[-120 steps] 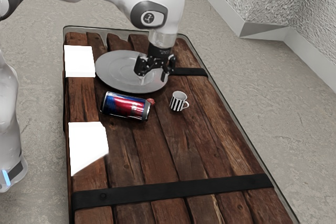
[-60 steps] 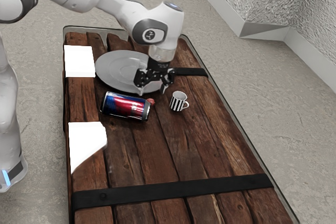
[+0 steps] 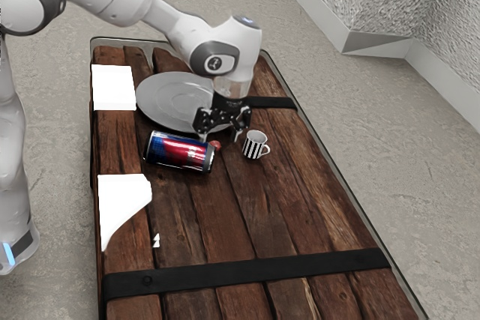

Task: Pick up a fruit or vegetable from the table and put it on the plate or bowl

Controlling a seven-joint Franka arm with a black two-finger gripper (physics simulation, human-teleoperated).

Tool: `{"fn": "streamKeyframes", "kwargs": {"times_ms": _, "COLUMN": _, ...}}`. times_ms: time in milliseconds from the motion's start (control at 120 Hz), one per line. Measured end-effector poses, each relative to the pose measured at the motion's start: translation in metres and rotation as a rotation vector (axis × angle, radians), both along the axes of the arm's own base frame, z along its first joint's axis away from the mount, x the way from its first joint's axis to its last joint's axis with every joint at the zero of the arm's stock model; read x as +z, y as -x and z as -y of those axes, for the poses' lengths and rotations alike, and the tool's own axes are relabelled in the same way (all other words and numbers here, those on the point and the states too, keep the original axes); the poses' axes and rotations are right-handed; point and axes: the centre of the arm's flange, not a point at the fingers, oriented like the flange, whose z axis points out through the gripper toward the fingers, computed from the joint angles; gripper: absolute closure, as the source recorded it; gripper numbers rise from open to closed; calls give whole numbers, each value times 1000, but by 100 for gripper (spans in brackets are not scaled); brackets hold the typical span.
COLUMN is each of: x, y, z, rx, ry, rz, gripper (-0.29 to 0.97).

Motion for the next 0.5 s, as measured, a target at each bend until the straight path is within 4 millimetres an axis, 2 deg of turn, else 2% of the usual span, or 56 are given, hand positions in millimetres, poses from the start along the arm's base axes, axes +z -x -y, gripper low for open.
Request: {"fn": "streamKeyframes", "kwargs": {"times_ms": 500, "x": -8, "y": -7, "z": 1, "rx": -10, "ry": 2, "rz": 26, "gripper": 0}}
